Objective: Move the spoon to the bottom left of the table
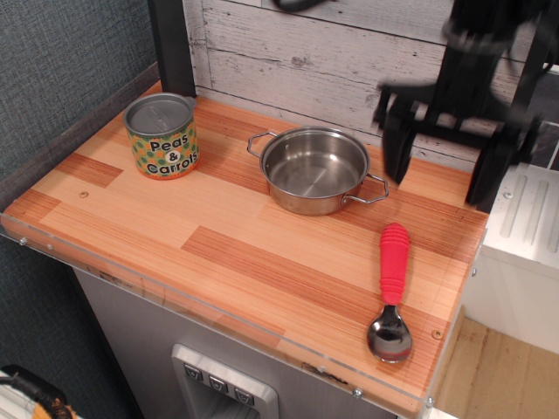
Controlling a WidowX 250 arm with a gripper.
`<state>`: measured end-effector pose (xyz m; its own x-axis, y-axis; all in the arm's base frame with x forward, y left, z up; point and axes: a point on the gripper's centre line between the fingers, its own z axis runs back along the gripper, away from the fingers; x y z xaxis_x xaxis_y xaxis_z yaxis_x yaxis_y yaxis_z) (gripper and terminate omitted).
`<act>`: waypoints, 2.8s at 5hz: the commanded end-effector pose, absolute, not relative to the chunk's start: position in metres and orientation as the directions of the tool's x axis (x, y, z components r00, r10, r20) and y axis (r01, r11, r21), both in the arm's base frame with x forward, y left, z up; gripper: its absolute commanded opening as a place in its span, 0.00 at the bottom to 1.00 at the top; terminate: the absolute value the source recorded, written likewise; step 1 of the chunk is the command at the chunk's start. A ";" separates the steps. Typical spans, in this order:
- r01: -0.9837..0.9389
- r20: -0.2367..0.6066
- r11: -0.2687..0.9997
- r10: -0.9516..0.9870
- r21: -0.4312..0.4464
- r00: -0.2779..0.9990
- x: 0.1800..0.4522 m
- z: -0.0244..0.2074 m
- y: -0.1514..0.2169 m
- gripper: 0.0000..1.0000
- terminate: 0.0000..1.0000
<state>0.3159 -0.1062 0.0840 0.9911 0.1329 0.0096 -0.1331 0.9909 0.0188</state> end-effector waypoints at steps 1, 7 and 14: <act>-0.391 0.029 0.919 0.390 0.046 0.920 0.313 0.054 -0.109 1.00 0.00; -0.485 0.022 0.873 0.487 -0.045 0.873 0.306 0.011 -0.092 0.00 0.00; -0.915 0.033 0.404 0.914 -0.002 0.404 0.259 0.063 0.032 0.00 0.00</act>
